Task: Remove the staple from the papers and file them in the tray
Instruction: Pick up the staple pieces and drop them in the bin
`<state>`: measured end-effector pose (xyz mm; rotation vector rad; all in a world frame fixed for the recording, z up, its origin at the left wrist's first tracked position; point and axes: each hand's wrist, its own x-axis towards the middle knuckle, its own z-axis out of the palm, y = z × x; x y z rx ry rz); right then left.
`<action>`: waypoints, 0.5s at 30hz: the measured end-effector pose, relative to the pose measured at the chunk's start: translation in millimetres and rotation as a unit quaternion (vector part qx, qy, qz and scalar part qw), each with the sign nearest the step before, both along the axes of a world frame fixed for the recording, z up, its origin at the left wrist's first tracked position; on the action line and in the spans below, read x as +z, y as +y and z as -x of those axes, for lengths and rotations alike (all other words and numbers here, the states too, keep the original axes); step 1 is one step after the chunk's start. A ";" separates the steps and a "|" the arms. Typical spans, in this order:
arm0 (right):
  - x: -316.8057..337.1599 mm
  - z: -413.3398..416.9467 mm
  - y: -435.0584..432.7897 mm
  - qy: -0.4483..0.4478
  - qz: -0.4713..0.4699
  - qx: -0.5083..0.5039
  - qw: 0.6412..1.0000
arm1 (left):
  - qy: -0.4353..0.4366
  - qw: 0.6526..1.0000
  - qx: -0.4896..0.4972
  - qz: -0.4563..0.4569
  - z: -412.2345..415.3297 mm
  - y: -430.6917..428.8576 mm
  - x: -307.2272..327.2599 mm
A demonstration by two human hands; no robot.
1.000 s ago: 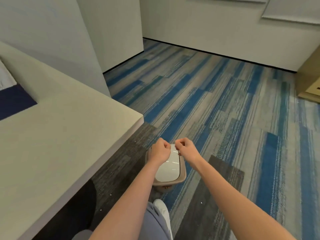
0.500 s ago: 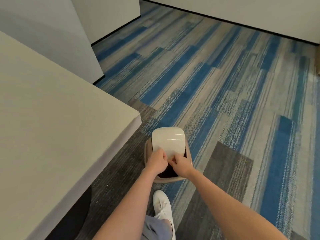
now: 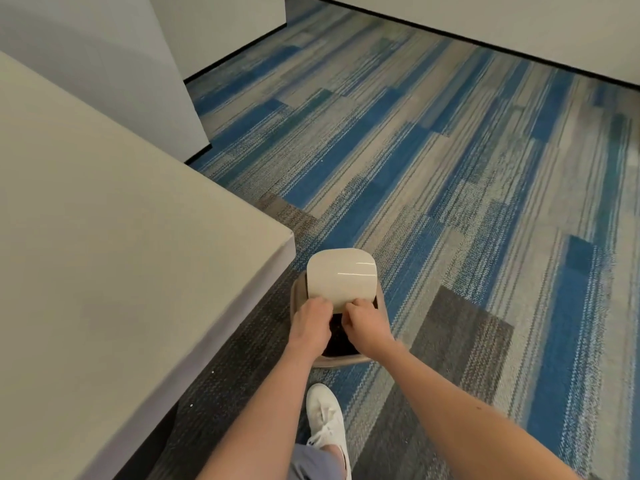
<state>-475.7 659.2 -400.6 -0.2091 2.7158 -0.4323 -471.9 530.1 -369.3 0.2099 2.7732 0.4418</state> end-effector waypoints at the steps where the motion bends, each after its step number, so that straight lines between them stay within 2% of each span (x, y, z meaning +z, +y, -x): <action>1: 0.5 -0.8 1.1 0.004 0.006 -0.005 1.000 | 0.004 1.000 -0.008 0.002 -0.1 -0.2 -1.1; 8: 0.6 -2.2 5.5 0.010 0.056 -0.038 0.998 | 0.008 0.999 -0.032 0.002 2.4 0.9 -5.7; 11: 0.0 0.5 3.3 0.015 0.040 -0.060 0.997 | 0.006 1.000 -0.024 0.010 2.9 2.7 -5.2; 15: -0.6 1.6 1.1 0.017 -0.015 -0.023 0.999 | 0.012 1.000 -0.012 0.023 4.0 4.1 -3.2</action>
